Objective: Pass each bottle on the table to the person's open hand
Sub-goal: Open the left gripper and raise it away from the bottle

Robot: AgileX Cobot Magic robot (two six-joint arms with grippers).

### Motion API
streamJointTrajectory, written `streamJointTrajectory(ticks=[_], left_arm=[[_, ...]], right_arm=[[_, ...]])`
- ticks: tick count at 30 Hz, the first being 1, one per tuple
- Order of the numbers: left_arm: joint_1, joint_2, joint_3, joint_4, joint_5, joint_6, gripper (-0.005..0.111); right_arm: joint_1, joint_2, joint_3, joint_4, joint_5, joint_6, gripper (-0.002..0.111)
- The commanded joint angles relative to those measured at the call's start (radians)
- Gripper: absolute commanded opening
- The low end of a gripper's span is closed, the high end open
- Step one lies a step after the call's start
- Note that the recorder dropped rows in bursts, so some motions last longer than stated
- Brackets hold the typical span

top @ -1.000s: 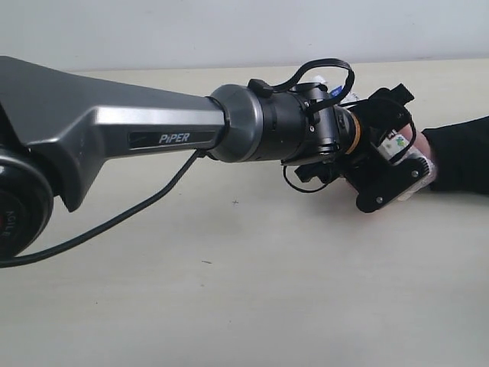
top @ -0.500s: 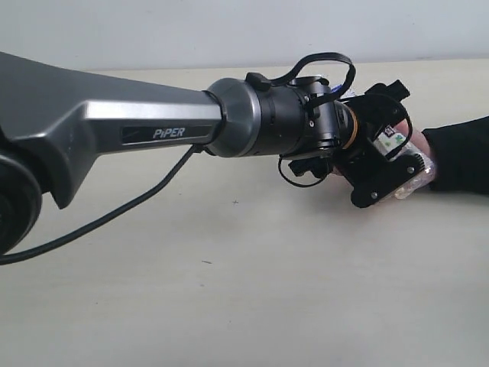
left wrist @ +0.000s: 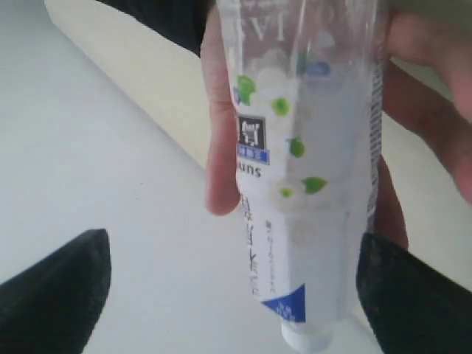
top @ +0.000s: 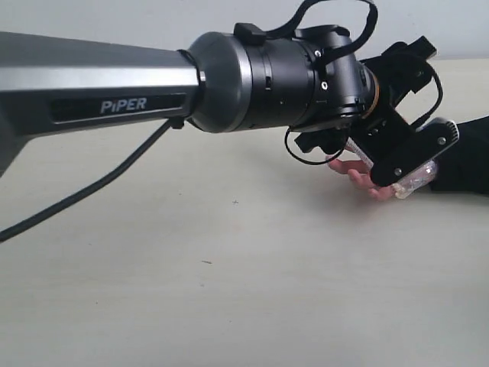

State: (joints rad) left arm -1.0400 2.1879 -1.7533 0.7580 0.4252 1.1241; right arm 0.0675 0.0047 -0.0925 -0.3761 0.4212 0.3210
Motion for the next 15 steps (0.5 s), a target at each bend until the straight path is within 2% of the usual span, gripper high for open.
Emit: streamJointTrajectory(ticks=[1,7,9,12,15], left_arm=[[-0.014,-0.075,-0.004,-0.002,0.114,-0.073,0.086],[-0.041,-0.19,-0.004,-0.002,0.351,-0.306,0.086],[-0.052,-0.231,-0.004,-0.002,0.445,-0.377,0.078],[-0.058,-0.282,-0.004,-0.004,0.579,-0.465,0.051],[-0.058,-0.331,-0.004,-0.004,0.692,-0.537,0.013]], right_arm=[[-0.003,-0.005,0.005,0.002,-0.006,-0.002,0.0],[-0.003,-0.005,0.005,0.004,-0.006,-0.002,0.0],[-0.003,-0.005,0.005,0.004,-0.006,-0.002,0.0],[-0.003,-0.005,0.005,0.004,-0.006,-0.002,0.0],[-0.003,-0.005,0.005,0.004,-0.006,-0.002,0.0]])
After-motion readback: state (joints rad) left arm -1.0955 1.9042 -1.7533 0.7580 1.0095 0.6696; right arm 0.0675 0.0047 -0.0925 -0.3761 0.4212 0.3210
